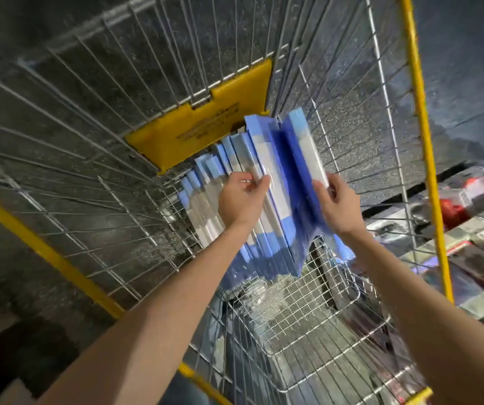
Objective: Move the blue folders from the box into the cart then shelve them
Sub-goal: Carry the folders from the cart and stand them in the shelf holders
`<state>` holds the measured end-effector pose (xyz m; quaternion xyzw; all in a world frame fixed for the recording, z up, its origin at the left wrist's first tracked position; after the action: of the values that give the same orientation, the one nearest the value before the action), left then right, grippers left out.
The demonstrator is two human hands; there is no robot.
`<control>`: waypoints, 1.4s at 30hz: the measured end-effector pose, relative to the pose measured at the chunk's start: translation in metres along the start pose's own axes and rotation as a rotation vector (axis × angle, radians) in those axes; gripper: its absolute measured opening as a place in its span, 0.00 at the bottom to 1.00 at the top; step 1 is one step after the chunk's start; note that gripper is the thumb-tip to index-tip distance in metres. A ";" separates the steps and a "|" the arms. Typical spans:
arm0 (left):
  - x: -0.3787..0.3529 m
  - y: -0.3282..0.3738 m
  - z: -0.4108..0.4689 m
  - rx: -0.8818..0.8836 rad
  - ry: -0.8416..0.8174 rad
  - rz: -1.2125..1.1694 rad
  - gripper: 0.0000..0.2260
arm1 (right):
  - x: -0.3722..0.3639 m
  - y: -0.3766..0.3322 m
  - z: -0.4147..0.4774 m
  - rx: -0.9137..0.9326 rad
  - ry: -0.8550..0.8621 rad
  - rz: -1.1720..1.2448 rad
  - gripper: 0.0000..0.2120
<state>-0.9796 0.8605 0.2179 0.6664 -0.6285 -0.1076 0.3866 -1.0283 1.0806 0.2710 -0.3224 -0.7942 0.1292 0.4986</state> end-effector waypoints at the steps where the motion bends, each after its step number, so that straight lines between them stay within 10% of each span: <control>1: 0.001 0.001 0.001 0.006 0.001 0.011 0.11 | 0.004 0.001 0.003 -0.013 0.008 -0.012 0.06; 12: -0.003 0.008 0.008 0.093 0.009 0.093 0.24 | 0.009 0.007 0.009 0.004 -0.016 -0.029 0.07; 23: -0.014 0.023 0.019 0.067 -0.055 0.252 0.30 | -0.017 -0.005 -0.002 0.054 -0.136 -0.094 0.37; 28: -0.013 0.034 0.015 0.017 -0.058 0.259 0.28 | -0.026 -0.016 0.000 0.135 -0.148 -0.179 0.17; 36: -0.023 0.072 -0.013 -0.162 -0.130 0.010 0.15 | 0.015 -0.017 0.003 0.090 -0.111 -0.311 0.15; 42: -0.051 0.100 -0.066 0.032 -0.419 -0.053 0.46 | 0.046 -0.045 -0.057 0.219 -0.002 -0.113 0.18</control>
<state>-1.0229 0.9416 0.3105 0.6520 -0.6788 -0.2438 0.2338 -1.0098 1.0692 0.3542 -0.2203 -0.7928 0.1872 0.5366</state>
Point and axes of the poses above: each hand's wrist, its own z-axis towards the middle knuckle, its own x-axis out of the back of the hand, y = z × x, the point moved 8 cm from there along z, towards the middle knuckle, and after that the axes turned 2 degrees about z, right-handed, at the moved point
